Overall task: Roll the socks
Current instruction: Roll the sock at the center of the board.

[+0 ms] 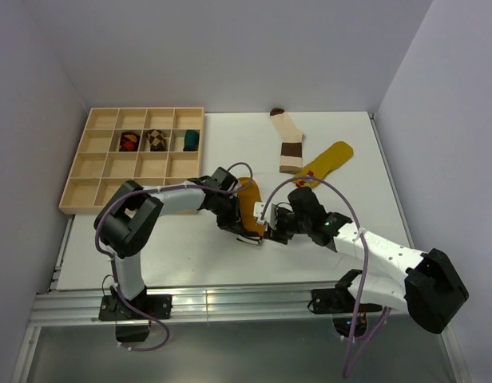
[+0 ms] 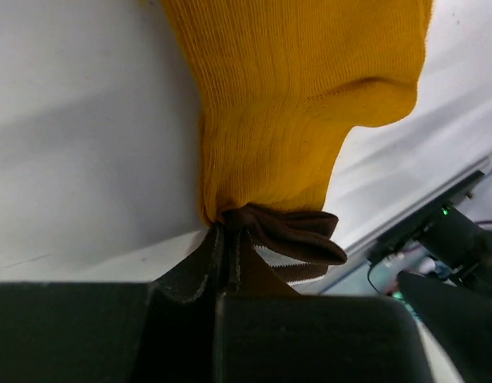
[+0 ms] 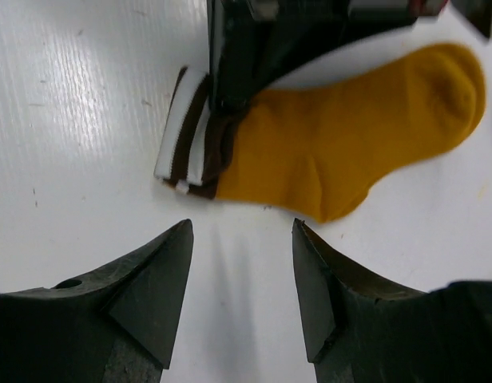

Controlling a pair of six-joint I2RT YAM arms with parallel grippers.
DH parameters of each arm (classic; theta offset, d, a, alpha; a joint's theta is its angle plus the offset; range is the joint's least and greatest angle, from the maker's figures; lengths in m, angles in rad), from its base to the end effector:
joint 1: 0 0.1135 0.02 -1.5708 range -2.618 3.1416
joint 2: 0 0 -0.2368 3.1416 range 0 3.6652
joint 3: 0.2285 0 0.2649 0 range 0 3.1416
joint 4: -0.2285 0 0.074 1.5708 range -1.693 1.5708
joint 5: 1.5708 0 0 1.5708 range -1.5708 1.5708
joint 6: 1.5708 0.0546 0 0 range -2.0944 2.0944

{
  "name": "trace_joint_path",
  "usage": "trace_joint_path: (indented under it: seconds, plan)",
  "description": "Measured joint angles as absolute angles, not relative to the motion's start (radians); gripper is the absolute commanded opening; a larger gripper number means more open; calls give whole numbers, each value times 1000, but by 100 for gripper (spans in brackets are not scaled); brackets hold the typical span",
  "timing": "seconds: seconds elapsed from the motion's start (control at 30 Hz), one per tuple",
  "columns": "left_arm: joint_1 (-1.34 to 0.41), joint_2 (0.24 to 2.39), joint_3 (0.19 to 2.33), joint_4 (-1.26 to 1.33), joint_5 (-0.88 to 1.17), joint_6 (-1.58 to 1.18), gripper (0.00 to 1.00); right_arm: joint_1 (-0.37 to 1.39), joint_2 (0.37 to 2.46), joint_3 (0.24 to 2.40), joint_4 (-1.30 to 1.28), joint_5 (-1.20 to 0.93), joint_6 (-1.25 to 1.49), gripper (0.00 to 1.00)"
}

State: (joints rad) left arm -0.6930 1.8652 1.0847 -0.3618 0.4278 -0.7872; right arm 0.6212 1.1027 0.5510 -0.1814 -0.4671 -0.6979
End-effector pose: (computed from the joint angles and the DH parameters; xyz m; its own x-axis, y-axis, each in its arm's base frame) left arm 0.2668 -0.2510 0.0887 -0.9996 -0.0077 -0.0260 0.0082 0.8280 -0.5607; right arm 0.1935 0.1687 0.1586 0.0919 -0.6398 -0.7630 -0.9563 0.1568 -0.2466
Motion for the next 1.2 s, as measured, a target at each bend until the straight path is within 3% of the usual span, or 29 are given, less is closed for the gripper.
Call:
trace_joint_path:
  seconds: [0.33,0.7,0.9,0.93,1.03,1.2]
  plan:
    - [-693,1935,1176,-471,489,-808,0,881,1132,541,-84,-329,-785,61]
    - [-693,1948,1193,-491,502,-807,0,969,1302,541,-52,-213,-817,54]
    - [-693,1948,1193,-492,506,-807,1,969,1369,558,-36,-147,-813,30]
    - [-693,1948,1193,-491,507,-806,0,969,1374,559,-34,-139,-811,20]
    - [-693,1948,1192,-490,508,-807,7,966,1379,578,-49,-133,-796,12]
    - [-693,1910,1135,-422,502,-829,29,859,1398,683,-176,-240,-767,13]
